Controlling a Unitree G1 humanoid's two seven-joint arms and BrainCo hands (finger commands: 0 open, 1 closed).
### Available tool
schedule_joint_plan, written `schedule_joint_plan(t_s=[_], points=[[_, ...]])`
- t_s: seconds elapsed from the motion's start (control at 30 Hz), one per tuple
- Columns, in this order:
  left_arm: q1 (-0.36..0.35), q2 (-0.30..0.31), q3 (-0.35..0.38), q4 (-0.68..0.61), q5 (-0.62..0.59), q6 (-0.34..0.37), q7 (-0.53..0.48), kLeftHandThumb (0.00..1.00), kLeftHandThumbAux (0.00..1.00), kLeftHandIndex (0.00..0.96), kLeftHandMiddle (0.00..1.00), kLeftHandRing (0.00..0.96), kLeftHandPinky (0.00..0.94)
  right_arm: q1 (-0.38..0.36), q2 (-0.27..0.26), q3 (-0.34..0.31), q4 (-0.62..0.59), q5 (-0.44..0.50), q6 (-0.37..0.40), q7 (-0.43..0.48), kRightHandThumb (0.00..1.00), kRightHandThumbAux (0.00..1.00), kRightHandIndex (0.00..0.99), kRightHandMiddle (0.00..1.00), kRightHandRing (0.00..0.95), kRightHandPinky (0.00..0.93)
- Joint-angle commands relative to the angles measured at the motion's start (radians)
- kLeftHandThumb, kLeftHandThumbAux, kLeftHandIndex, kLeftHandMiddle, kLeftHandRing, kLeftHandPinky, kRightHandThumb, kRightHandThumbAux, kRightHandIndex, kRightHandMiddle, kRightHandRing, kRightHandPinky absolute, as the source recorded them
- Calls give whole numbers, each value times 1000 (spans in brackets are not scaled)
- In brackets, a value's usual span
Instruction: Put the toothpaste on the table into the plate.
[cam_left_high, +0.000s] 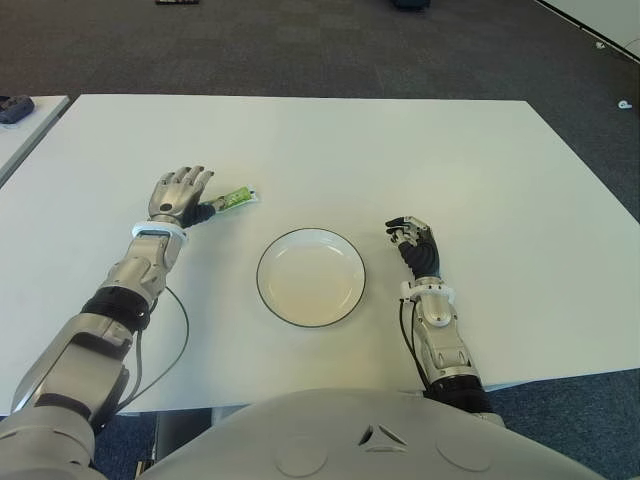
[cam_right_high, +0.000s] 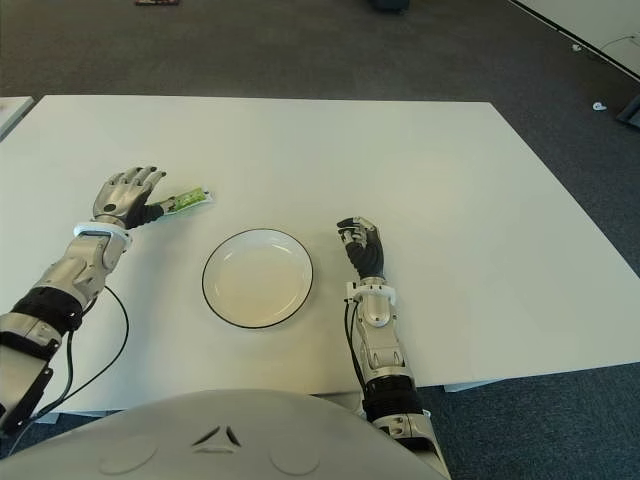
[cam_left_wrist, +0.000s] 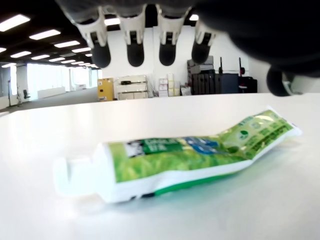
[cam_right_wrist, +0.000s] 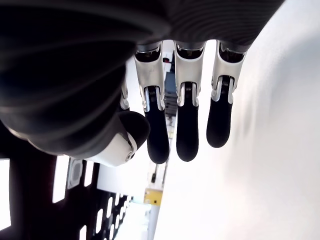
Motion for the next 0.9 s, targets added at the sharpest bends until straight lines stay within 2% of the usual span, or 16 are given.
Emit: schedule_joint_plan(t_s=[0.03, 0.47, 0.9], points=[[-44, 13, -44, 32, 13, -18, -75, 445, 149, 0, 0, 0, 0, 7, 2, -6, -2, 4, 11, 3, 710, 731, 420, 411, 393, 406], [-131, 67, -148, 86, 29, -97, -281, 473, 176, 0, 0, 0, 0, 15, 2, -4, -20, -13, 25, -7, 710, 731, 421, 415, 394, 403], [-151, 110, -205, 114, 38, -166, -369, 513, 208, 0, 0, 0, 0, 22, 0, -1, -37, -16, 41, -7, 711, 731, 420, 418, 391, 394]])
